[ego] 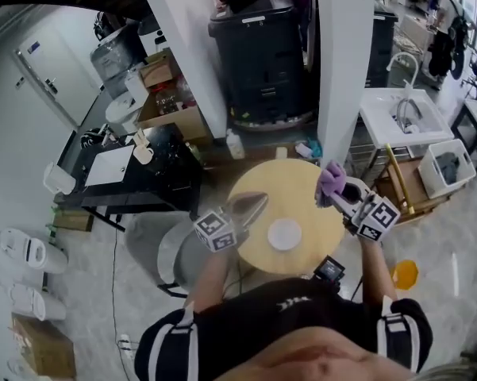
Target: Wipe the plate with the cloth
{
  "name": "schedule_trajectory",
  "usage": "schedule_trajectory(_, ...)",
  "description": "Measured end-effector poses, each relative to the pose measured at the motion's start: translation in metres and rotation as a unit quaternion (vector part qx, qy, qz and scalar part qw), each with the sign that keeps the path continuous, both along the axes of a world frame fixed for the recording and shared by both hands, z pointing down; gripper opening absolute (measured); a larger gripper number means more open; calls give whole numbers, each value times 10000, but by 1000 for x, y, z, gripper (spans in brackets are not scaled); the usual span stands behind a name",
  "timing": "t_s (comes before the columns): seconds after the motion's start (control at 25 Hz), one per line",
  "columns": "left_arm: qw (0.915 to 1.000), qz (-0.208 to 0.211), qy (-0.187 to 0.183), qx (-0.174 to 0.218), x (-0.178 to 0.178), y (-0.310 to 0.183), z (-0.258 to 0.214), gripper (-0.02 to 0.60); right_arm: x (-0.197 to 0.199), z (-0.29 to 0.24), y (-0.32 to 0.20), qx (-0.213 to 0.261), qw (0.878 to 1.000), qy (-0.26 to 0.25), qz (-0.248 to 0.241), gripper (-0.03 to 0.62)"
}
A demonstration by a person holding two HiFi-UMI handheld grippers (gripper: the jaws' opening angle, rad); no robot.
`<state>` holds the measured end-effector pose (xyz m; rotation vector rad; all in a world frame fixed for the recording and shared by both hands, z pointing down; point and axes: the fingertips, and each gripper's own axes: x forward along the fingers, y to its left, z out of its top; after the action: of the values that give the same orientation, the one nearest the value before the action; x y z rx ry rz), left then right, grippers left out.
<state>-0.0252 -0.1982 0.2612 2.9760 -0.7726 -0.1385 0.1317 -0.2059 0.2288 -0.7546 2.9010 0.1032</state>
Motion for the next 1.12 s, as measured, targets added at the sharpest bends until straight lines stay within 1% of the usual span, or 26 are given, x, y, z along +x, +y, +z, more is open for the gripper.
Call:
schedule_trajectory(0.12,9998,118,-108,98,-12,31,-11,12,7,1,28,-116,9990,-69,422,92)
schedule_trajectory(0.28,9996,4,-257,99,-46,72,-7,12,-4,11,71,-450,9959,-233,744,92)
schedule_trajectory(0.44,9999,-69,-67,-37,-76,111,7,12,-20,24,121,-559,9946,-12,871,92)
schedule_trajectory(0.6,9995,-155,-13,-258,-84,139,22,12,-26,36,156,-726,9935,189,854,92)
schedule_trajectory(0.68,9993,7,-16,-367,-80,157,22,12,-26,32,164,-758,9931,162,884,92)
schedule_trajectory(0.72,9993,125,-27,-356,-75,169,20,12,-24,28,169,-746,9935,93,852,92)
schedule_trajectory(0.8,9995,226,-41,-196,-64,192,10,12,-20,22,181,-671,9956,-84,647,92)
schedule_trajectory(0.92,10000,36,-4,22,-54,215,-5,12,-14,24,205,-490,9981,-135,334,91)
schedule_trajectory(1.0,9999,-78,-59,-50,-43,230,-5,12,-8,30,224,-496,9985,-108,200,87)
schedule_trajectory(1.12,9994,-36,-210,-268,-10,257,3,12,12,34,262,-480,9986,-209,-50,86)
